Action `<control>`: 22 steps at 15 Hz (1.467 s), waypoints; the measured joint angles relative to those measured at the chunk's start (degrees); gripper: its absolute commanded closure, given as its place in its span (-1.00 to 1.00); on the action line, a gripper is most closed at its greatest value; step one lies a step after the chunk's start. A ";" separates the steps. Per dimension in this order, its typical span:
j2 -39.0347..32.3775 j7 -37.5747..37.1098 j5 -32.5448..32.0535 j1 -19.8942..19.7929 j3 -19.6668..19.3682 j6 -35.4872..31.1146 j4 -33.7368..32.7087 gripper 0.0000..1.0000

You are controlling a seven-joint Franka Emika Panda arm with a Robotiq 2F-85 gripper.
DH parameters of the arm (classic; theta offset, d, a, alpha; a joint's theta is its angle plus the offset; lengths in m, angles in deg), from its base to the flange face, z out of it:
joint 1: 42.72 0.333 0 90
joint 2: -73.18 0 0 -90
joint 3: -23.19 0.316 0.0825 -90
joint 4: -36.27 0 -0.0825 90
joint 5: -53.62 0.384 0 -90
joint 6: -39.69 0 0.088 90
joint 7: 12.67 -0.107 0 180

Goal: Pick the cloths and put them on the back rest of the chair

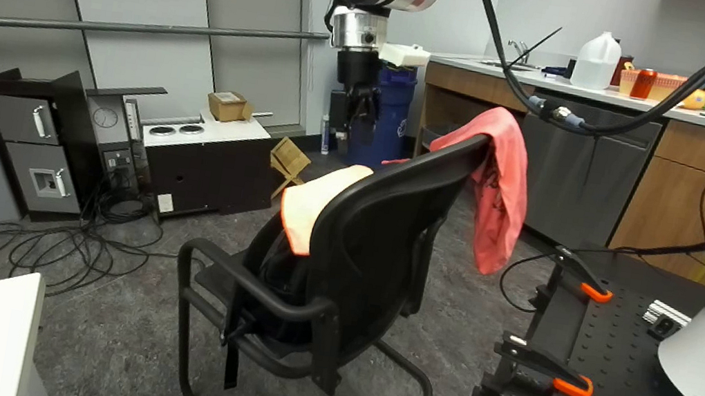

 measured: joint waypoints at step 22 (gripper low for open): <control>-5.96 0.00 0.53 -2.56 2.74 0.00 -2.42 1.00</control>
